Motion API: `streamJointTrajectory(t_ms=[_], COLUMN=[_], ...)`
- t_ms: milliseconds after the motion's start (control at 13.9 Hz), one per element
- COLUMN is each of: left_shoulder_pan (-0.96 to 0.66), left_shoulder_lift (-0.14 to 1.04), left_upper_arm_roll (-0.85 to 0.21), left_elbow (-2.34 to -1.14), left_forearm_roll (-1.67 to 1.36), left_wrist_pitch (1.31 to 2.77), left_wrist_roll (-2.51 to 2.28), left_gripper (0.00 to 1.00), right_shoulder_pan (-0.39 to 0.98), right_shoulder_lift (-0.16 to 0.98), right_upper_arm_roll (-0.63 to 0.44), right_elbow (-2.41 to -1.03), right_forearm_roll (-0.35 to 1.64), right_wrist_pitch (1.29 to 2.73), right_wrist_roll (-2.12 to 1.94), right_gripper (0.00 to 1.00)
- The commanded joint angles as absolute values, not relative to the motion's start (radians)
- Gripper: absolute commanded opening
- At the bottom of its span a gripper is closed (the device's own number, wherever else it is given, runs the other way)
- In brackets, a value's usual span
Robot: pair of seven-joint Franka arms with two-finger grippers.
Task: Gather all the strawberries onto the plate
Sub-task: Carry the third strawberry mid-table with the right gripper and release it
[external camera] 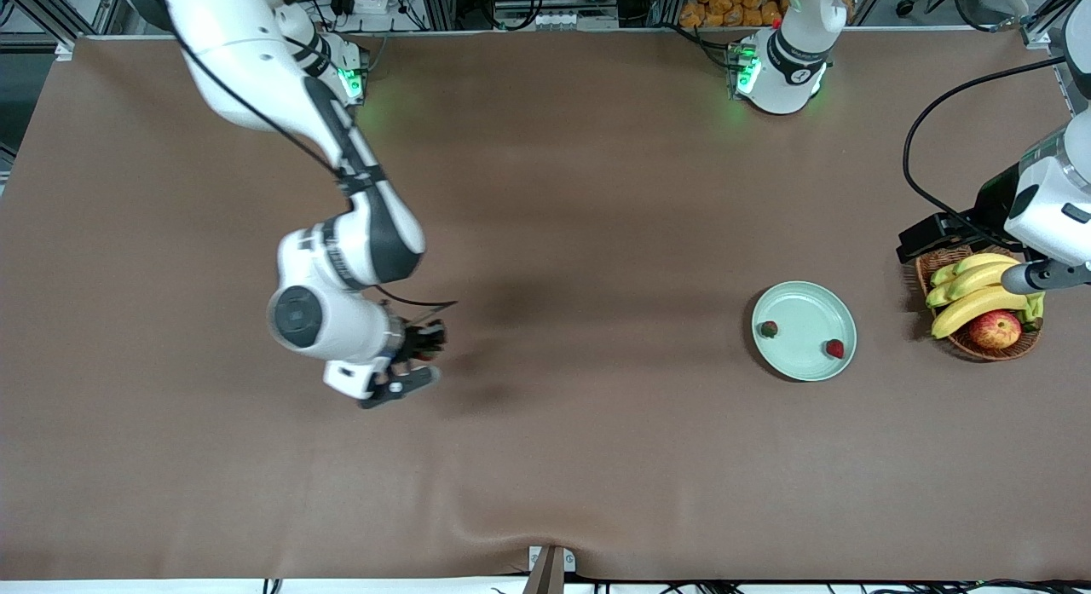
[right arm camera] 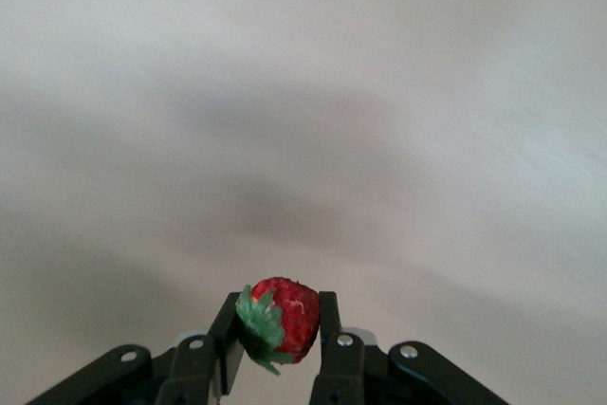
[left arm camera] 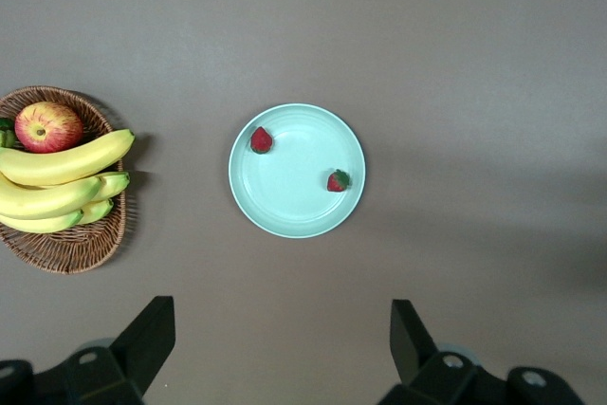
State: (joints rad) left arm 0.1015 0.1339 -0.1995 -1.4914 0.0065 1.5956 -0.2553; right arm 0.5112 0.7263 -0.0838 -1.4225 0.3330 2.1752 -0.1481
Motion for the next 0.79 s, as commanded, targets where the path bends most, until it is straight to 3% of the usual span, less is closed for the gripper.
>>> streamJointTrajectory(t_ms=[0,287,646,718], left_shoulder_pan=[0.12,0.118,0.114,0.112], left_shoulder_lift=[0.118,0.123,0.14,0.141], left_upper_arm_roll=[-0.202,-0.204,-0.212,-0.212], left_elbow=[-1.5,-1.505,-1.526,-1.535], left_forearm_roll=[0.031,0.031,0.029,0.029], left_wrist_pitch=[1.58,1.582,1.601,1.612], left_wrist_roll=[-0.253,-0.253,-0.271,-0.272], left_gripper=[1.0,1.0,1.0,1.0], right_shoulder_pan=[0.59,0.716,0.811,0.818], right_shoulder_lift=[0.799,0.886,0.992,1.011], right_upper_arm_roll=[-0.084,-0.083,-0.083,-0.083], right_elbow=[-1.368,-1.35,-1.244,-1.229], right_forearm_roll=[0.339,0.341,0.339,0.339], right_wrist_pitch=[2.3,2.531,2.572,2.574], right_wrist_roll=[-0.15,-0.091,0.017,0.018], right_gripper=[0.0,0.0,0.01,0.19])
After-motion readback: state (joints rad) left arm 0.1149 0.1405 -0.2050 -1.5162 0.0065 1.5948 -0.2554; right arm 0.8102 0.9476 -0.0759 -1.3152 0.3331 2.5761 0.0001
